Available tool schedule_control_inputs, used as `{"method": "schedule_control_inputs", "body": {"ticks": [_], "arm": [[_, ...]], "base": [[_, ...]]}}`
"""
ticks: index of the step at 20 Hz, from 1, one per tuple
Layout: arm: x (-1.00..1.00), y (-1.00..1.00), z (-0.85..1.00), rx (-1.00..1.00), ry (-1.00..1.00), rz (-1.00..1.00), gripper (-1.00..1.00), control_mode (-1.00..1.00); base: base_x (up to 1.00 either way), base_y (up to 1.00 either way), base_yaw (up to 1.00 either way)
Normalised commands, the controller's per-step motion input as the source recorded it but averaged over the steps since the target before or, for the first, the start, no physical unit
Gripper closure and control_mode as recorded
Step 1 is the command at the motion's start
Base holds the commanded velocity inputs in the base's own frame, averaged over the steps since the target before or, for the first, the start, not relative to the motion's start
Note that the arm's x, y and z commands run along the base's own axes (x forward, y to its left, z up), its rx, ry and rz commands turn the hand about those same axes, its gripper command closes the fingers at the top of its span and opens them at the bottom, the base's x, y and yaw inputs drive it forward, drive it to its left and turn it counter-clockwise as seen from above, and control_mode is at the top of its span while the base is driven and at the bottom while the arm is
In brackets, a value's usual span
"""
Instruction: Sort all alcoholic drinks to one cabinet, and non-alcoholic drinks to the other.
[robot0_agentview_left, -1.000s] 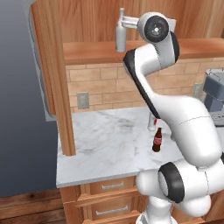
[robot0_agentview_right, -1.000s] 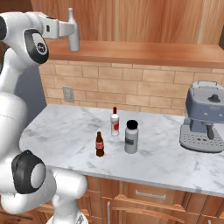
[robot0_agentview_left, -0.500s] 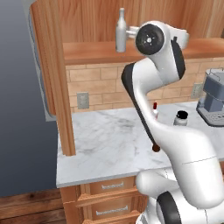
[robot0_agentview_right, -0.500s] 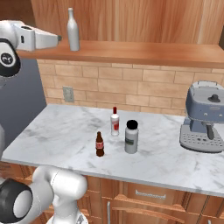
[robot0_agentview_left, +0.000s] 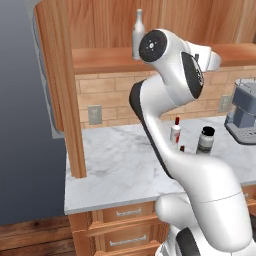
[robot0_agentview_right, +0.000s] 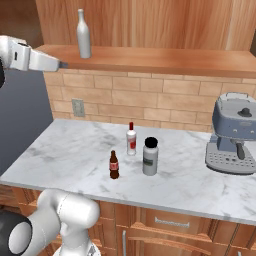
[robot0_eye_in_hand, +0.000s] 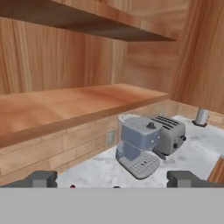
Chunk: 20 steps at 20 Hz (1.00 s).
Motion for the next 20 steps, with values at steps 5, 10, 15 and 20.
{"method": "schedule_control_inputs", "body": {"ticks": [5,10,15,20], "arm": [[0.0,-0.17,-0.49,0.0,-0.01,-0.17,-1.0,-1.0],[0.12,-0.15,-0.38,0.0,-0.03,-0.1,-1.0,-1.0],[0.17,-0.04,-0.4,0.0,-0.04,-0.1,-1.0,-1.0],[0.17,0.0,-0.25,0.0,-0.02,-0.15,-1.0,-1.0]], "base": [[0.0,0.0,0.0],[0.0,0.0,0.0],[0.0,0.0,0.0],[0.0,0.0,0.0]]}}
